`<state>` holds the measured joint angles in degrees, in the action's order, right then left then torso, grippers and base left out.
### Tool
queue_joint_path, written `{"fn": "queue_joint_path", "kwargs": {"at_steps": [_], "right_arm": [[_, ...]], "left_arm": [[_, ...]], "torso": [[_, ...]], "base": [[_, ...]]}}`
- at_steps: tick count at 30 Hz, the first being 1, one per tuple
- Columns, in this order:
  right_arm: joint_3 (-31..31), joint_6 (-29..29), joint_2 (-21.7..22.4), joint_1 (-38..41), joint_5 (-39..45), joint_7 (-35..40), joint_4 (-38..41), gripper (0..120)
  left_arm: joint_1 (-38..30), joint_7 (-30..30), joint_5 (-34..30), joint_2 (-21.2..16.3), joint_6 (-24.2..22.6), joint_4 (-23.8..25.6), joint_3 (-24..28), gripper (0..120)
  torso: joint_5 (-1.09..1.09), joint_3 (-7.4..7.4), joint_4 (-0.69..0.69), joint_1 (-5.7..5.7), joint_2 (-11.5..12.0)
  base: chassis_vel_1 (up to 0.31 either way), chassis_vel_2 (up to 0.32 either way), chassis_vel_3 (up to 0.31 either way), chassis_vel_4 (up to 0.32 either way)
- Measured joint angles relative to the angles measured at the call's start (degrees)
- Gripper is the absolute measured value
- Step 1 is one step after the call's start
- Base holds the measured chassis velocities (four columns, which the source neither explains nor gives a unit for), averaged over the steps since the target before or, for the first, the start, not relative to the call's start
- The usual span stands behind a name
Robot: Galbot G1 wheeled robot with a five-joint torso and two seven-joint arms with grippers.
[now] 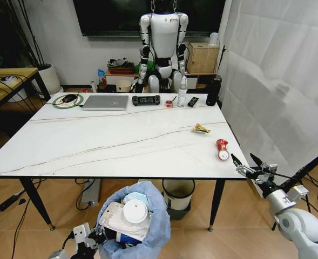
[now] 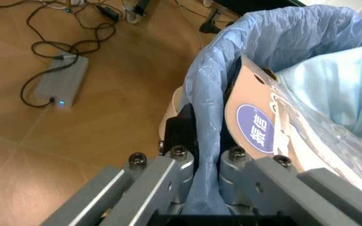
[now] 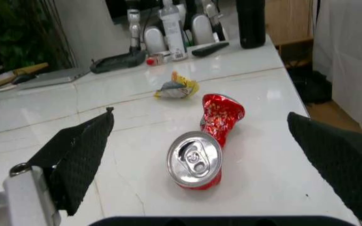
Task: Pick up the trash bin and place the trash from the table into it.
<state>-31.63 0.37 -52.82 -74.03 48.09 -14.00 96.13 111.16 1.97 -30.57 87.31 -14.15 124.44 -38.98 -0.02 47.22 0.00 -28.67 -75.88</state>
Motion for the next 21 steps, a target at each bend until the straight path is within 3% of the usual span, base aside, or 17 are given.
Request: {"fn": "queue_joint_path", "kwargs": {"at_steps": [9, 21], "right_arm": [[6.4, -6.7, 2.5, 7.9, 1.3, 4.8, -2.2, 100], [10.8, -10.7, 3.4, 11.7, 2.0, 7.0, -5.0, 100]], "left_arm": [[0.2, 0.2, 0.6, 1.4, 0.3, 0.4, -0.6, 0], [-0.6, 0.0, 0.7, 2.3, 0.1, 0.0, -0.7, 0]], "torso": [[0.02, 0.0, 0.01, 0.0, 0.0], [0.02, -0.01, 0.0, 0.0, 0.0]], "base": [[0.0, 0.0, 0.0, 0.0], [0.0, 0.0, 0.0, 0.0]]}}
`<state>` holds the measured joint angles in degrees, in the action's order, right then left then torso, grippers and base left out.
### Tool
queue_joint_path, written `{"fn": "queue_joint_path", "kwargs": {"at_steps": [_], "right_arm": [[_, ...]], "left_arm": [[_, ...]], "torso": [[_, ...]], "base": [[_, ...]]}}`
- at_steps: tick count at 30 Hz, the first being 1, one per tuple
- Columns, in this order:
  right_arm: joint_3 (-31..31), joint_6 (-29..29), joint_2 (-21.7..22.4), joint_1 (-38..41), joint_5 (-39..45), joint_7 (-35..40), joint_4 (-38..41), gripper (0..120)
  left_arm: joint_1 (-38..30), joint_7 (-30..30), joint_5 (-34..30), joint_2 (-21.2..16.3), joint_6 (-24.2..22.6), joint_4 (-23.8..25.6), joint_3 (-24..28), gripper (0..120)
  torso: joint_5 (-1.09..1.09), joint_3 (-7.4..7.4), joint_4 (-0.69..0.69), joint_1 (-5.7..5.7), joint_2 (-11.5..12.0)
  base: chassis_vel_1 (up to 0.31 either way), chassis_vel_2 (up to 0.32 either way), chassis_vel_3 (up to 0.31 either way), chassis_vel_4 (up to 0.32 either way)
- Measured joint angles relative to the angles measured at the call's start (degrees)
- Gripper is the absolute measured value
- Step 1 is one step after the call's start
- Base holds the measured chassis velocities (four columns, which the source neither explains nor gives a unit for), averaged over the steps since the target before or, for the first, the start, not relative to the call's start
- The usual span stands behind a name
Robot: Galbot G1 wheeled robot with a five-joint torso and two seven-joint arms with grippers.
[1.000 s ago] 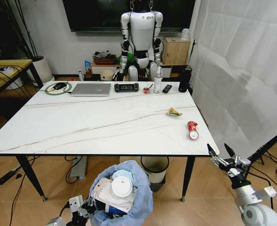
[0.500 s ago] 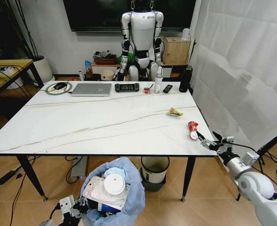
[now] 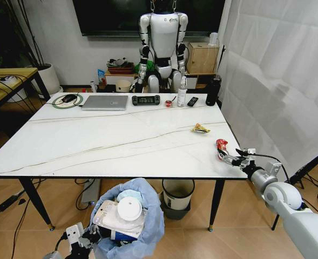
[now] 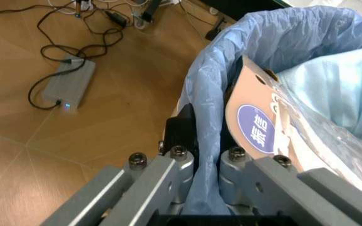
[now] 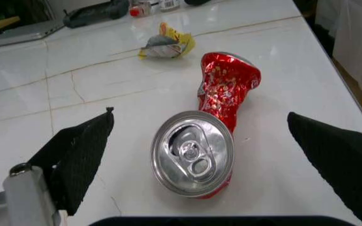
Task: Pick up the trash bin and place the trash from the table into it.
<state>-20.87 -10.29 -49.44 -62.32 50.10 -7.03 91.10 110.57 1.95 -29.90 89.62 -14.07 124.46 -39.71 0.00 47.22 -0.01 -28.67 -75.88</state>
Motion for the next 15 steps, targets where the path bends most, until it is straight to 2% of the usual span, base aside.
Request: {"fn": "queue_joint_path", "kwargs": {"at_steps": [15], "right_arm": [[4.5, -2.3, -0.1, 2.8, -1.9, 2.3, -1.2, 100]], "left_arm": [[-0.4, -0.2, -0.5, -0.3, -0.3, -0.2, -0.4, 0]], "torso": [[0.0, 0.0, 0.0, 0.01, 0.0]], "base": [[0.0, 0.0, 0.0, 0.0]]}}
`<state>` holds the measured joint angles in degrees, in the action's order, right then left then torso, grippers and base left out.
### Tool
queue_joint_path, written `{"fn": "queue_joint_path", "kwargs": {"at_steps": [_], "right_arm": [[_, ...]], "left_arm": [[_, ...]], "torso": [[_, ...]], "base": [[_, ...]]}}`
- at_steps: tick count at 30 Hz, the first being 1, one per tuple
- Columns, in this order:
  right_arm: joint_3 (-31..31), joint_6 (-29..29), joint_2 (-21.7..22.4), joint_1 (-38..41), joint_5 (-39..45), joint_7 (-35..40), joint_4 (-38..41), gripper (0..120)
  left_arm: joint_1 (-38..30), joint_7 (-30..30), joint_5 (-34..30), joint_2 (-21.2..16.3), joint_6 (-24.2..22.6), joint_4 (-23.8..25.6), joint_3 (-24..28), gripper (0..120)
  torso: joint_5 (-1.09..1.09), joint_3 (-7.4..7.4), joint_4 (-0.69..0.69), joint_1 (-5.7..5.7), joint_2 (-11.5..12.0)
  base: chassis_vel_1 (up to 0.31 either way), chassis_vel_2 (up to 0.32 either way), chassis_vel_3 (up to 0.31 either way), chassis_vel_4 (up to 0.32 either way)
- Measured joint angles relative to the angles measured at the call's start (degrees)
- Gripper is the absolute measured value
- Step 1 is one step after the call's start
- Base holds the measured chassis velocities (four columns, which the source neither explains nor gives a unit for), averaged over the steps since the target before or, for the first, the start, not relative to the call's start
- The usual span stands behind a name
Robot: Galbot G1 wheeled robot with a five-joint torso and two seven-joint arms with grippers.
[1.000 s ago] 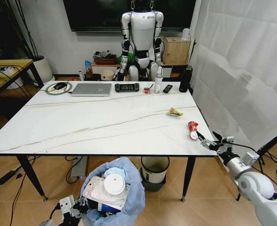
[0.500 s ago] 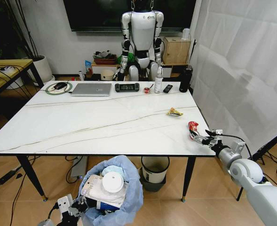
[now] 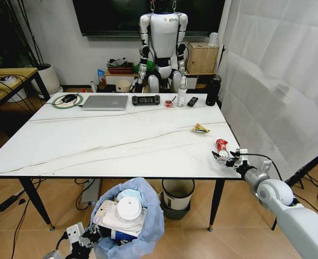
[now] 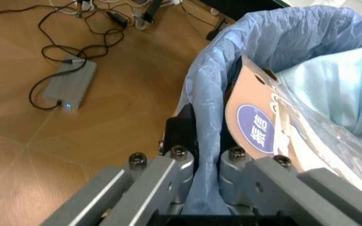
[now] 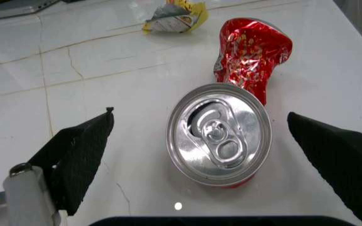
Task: Pick up the trash bin and place the trash from the table into it.
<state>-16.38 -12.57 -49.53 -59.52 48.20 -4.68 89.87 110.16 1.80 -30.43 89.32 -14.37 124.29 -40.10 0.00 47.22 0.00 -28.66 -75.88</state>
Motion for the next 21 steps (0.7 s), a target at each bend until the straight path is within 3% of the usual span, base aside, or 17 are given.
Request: {"fn": "queue_joint_path", "kwargs": {"at_steps": [7, 13, 16, 17, 21], "right_arm": [[-0.2, 0.4, -0.5, 0.3, -1.4, 1.0, -0.8, 87], [-1.4, 0.5, -0.4, -1.0, -1.7, 0.9, -0.3, 58], [-1.6, 0.5, -0.3, -1.2, -1.8, 0.8, -0.1, 54], [-1.7, 0.5, -0.3, -1.2, -1.8, 0.8, 0.0, 48], [-1.7, 0.5, -0.2, -1.2, -1.8, 0.7, 0.1, 43]], "left_arm": [[0.1, 0.0, -0.2, 0.0, 0.0, 0.0, 0.0, 0], [0.0, 0.0, -0.3, -0.1, 0.0, 0.1, 0.1, 0], [0.0, 0.0, -0.4, -0.2, 0.0, 0.0, 0.1, 0], [0.0, 0.0, -0.4, -0.2, 0.0, 0.1, 0.1, 0], [0.0, 0.0, -0.4, -0.3, 0.0, 0.1, 0.1, 0]], "torso": [[0.0, 0.0, 0.01, 0.0, 0.0], [0.0, 0.0, 0.0, 0.0, 0.0], [0.0, 0.0, 0.0, 0.0, 0.0], [0.0, 0.0, 0.0, 0.0, 0.0], [0.0, 0.0, 0.0, 0.0, 0.0]], "base": [[0.0, 0.0, 0.0, 0.0], [0.0, 0.0, 0.0, 0.0], [0.0, 0.0, 0.0, 0.0], [0.0, 0.0, 0.0, 0.0], [0.0, 0.0, 0.0, 0.0]]}}
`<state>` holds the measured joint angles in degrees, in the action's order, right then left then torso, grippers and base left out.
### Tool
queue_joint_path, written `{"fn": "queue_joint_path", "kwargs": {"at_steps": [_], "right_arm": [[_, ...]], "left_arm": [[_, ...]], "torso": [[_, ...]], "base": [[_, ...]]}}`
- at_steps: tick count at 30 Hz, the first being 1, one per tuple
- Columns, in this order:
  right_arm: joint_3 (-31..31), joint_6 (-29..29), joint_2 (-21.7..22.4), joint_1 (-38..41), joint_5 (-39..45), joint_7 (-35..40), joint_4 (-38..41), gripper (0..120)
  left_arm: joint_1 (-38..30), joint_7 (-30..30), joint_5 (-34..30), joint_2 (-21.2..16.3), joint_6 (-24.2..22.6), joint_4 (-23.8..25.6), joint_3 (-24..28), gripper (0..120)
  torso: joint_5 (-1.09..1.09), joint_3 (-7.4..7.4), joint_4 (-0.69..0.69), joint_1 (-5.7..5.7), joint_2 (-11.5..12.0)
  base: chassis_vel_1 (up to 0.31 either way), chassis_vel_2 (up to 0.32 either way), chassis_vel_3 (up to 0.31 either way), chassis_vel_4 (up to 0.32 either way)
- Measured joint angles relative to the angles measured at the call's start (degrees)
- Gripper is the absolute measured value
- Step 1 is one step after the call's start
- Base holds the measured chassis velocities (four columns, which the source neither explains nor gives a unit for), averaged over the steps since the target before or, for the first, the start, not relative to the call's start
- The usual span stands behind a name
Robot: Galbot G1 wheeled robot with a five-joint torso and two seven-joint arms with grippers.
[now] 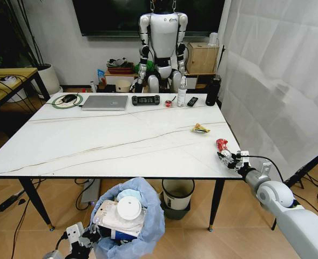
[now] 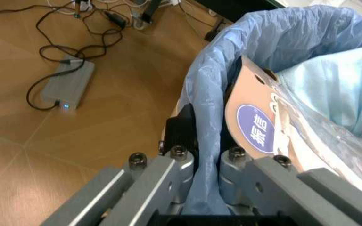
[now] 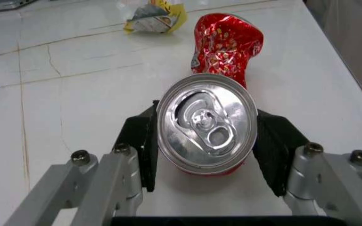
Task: Pick up the trash bin and place the trash from the table into it.
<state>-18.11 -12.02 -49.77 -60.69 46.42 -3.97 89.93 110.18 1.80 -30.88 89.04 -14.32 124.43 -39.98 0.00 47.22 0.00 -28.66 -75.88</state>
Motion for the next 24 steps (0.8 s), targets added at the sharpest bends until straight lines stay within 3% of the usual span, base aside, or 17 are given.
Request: {"fn": "queue_joint_path", "kwargs": {"at_steps": [8, 14, 21, 24], "right_arm": [[-1.4, 1.7, -0.1, -0.8, 0.3, -2.1, 1.8, 43], [-2.1, 7.5, 0.8, -4.2, 4.6, -9.6, 10.6, 43], [6.5, 13.4, 1.7, -3.6, 7.3, -17.9, 18.8, 43], [14.5, 15.3, 1.9, 0.0, 7.4, -19.9, 20.9, 43]], "left_arm": [[0.0, 0.0, -0.3, -0.2, 0.0, 0.0, 0.0, 0], [-0.1, 0.0, -0.7, -0.6, -0.1, 0.1, 0.0, 0], [0.1, -0.3, -1.0, -0.3, -0.5, 0.7, 0.8, 0], [0.5, -0.5, -0.9, -0.5, -0.8, 1.1, 1.2, 0]], "torso": [[0.0, 0.0, 0.0, 0.0, 0.0], [0.01, 0.0, -0.01, 0.0, 0.0], [0.01, 0.0, -0.01, 0.0, 0.0], [0.03, 0.0, 0.01, 0.0, 0.0]], "base": [[0.0, 0.0, 0.0, 0.0], [0.0, 0.0, 0.0, 0.0], [0.0, 0.0, 0.0, 0.0], [0.0, 0.0, 0.0, 0.0]]}}
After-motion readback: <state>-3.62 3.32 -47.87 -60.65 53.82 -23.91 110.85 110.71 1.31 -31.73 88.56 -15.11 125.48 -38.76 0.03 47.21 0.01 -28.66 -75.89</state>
